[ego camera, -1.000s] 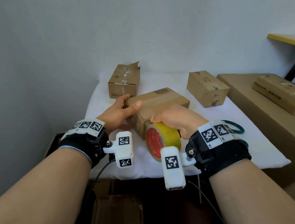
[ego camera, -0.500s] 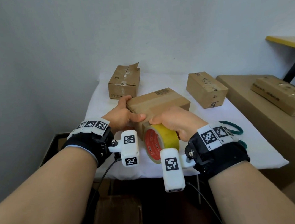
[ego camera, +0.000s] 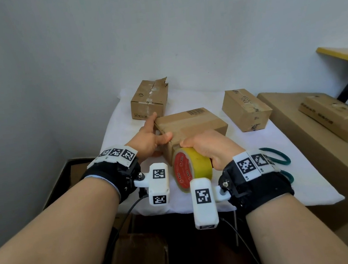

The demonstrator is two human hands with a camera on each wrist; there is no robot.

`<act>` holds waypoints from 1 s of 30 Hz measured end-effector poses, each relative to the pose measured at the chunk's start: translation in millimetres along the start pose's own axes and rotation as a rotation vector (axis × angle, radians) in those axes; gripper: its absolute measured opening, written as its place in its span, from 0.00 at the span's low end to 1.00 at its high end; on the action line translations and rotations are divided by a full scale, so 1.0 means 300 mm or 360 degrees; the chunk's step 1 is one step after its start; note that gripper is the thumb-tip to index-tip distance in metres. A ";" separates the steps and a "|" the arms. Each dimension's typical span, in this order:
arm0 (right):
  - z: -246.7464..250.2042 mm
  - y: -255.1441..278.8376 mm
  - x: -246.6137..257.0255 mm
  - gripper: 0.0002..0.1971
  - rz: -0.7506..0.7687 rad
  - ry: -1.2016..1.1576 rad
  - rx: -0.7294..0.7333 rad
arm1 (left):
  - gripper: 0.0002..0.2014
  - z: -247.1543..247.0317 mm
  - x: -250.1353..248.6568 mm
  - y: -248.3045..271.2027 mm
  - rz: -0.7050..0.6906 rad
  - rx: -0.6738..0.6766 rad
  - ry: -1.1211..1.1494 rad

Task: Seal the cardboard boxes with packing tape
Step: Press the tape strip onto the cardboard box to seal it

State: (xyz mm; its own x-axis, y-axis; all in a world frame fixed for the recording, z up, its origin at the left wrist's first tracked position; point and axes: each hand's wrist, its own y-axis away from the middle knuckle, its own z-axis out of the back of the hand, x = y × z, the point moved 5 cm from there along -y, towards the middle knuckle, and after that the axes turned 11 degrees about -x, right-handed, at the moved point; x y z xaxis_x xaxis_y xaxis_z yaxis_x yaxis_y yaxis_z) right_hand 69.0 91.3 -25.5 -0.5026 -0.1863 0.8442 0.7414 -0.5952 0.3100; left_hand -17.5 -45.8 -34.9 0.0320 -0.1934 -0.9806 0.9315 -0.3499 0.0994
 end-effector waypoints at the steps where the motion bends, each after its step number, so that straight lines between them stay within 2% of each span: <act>1: -0.001 -0.002 -0.001 0.13 0.0001 -0.0014 -0.0007 | 0.40 -0.002 0.000 -0.002 -0.0021 -0.0006 -0.0007; 9: 0.002 -0.008 0.003 0.12 0.0016 -0.0022 0.0000 | 0.29 -0.003 0.012 -0.030 -0.0034 -0.0048 -0.0103; 10: 0.003 -0.006 0.004 0.11 0.0023 -0.0016 0.0000 | 0.32 -0.003 0.014 -0.034 -0.0011 -0.0045 -0.0113; 13: 0.007 -0.003 0.009 0.07 0.0040 -0.0016 0.0004 | 0.55 -0.012 0.019 -0.046 -0.0001 -0.0046 -0.0214; 15: 0.007 -0.003 0.007 0.07 0.0024 -0.0016 0.0008 | 0.60 -0.017 0.024 -0.058 -0.0047 -0.0077 -0.0286; 21: 0.003 0.001 0.000 0.11 0.0002 -0.0033 0.0002 | 0.65 -0.024 0.032 -0.079 -0.0044 -0.0122 -0.0240; 26: 0.003 -0.003 -0.006 0.14 0.0005 -0.0060 -0.0002 | 0.60 -0.027 0.035 -0.085 -0.0041 -0.0141 -0.0174; 30: 0.013 0.008 -0.012 0.11 -0.0030 -0.0126 0.0014 | 0.56 -0.028 0.043 -0.094 0.0002 -0.0178 -0.0068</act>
State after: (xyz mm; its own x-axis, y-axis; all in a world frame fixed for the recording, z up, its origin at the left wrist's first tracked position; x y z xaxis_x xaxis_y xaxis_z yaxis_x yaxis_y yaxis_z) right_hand 74.4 93.6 -26.1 -0.4802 -0.1124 0.8699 0.7361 -0.5911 0.3299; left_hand -40.3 -30.8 -51.7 0.0203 -0.2333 -0.9722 0.9661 -0.2457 0.0792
